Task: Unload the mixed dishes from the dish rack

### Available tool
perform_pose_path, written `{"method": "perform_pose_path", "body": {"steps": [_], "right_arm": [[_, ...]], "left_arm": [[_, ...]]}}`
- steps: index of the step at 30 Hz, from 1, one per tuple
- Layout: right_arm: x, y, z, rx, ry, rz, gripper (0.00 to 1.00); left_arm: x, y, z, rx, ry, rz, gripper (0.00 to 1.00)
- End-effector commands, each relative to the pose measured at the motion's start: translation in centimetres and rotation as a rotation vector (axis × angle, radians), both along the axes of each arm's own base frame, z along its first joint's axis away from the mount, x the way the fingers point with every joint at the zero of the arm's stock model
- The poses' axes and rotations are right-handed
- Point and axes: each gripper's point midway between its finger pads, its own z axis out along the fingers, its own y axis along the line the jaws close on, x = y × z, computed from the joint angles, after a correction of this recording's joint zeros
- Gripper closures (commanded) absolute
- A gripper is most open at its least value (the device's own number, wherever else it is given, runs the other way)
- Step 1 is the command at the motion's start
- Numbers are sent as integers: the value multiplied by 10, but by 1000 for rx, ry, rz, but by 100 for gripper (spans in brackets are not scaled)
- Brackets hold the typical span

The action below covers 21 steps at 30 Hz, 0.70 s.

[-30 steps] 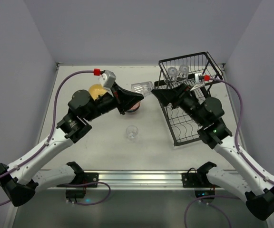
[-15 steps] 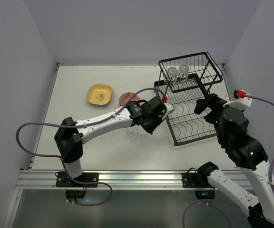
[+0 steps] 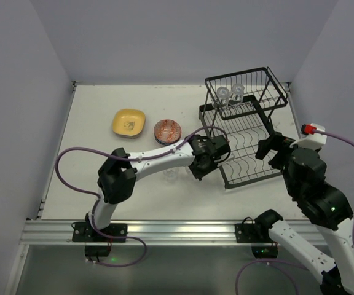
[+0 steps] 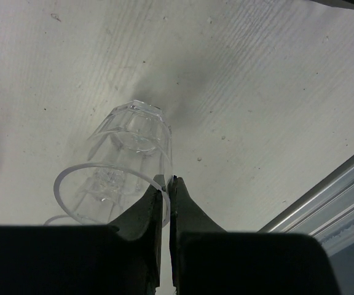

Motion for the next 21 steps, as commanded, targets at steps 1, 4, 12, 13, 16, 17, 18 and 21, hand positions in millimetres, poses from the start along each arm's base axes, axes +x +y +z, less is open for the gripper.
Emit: {"method": "perform_pose_path", "body": {"steps": [1,4,12,13,16,17,18,21], "right_arm": [[2,2,-6,-42,27,24,1],[2,3,-8,-45,31,29,1],[2,5,-12,-46,33,40,1],[2,5,-12,-46,33,40,1],[1,5,-12,-43,30,43,1],[1,5,-12,-44,30,45,1],[1,5,-11,-42,29,48,1],[2,6,-13,-45,33,47,1]], "left_arm": [[0,3,9,34,-12,-50,94],[0,6,1,60,-12,-49,93],[5,10,-17,116,-14,-46,90],[4,10,-19,122,-13,-49,89],[6,11,-21,128,-17,-43,85],[7,10,-19,127,-29,-40,74],[9,11,-16,125,-38,-34,70],[14,10,-4,107,-70,-17,48]]}}
